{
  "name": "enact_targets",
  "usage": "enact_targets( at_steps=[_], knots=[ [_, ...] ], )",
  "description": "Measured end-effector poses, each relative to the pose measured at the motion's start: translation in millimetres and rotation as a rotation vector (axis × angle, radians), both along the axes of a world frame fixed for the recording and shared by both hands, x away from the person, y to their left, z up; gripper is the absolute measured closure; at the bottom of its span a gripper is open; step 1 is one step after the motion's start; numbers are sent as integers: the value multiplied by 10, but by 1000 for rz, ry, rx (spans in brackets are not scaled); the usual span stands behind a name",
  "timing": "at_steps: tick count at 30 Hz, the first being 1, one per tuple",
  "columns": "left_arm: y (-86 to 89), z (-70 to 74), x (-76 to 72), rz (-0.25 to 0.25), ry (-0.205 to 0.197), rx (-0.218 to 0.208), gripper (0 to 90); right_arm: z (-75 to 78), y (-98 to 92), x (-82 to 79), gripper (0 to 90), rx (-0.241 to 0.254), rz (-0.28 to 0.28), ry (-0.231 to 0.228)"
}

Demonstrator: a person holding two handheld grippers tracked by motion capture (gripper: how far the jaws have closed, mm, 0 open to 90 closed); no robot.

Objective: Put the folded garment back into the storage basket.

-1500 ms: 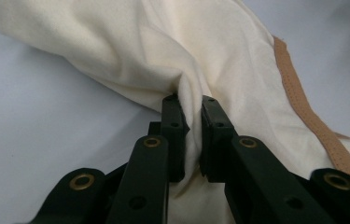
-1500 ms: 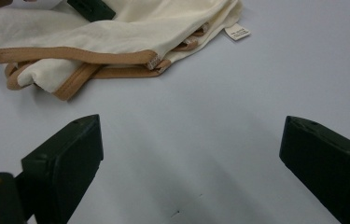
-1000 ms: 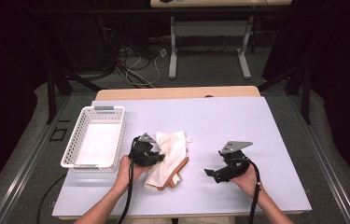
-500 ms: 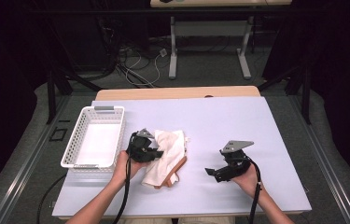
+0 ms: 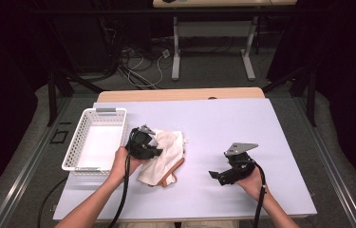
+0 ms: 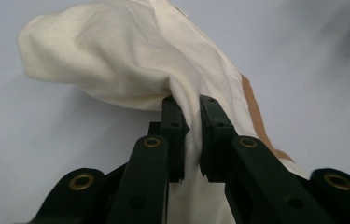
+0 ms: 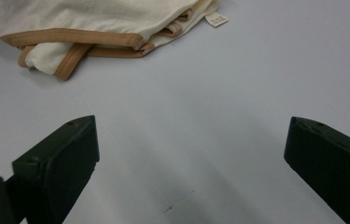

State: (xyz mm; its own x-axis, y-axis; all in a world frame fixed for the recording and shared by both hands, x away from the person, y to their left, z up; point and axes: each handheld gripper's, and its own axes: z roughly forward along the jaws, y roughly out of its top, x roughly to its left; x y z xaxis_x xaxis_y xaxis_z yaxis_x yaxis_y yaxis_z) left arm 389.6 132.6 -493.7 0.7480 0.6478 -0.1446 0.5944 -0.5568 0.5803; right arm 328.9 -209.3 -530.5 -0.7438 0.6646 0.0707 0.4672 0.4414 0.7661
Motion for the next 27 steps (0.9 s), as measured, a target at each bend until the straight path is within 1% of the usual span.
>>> enact_targets(
  at_steps=[3, 5, 6, 11, 13, 15, 16, 20, 22, 27],
  knots=[
    [15, 46, 6, 7, -6, 19, 823, -1, 1, 1, 27, 0, -1, -1],
    [24, 73, 10, 10, -10, 24, 822, -3, -1, 3, 27, -3, -1, 0],
    [34, 94, 14, 8, -11, 39, 822, -1, -1, 2, 27, -7, -2, 1],
    [65, 169, 34, 16, -15, 66, 822, 2, 4, 1, 26, -5, 5, 1],
    [74, 198, 41, 18, -24, 81, 822, 1, 5, -1, 25, -1, 0, -1],
    [77, 221, 44, 21, -33, 90, 823, 1, 2, 0, 25, -3, -1, -2],
    [80, 235, 46, 20, -27, 93, 822, 0, 2, 1, 24, 0, 0, -1],
    [90, 286, 47, 21, -37, 115, 823, 3, 5, -2, 24, -3, -1, -2],
    [102, 310, 46, 24, -39, 110, 823, 3, 4, -2, 25, -4, -2, -2],
    [133, 386, 58, 28, -55, 137, 822, 2, 4, 1, 25, -15, 0, 4]
  ],
)
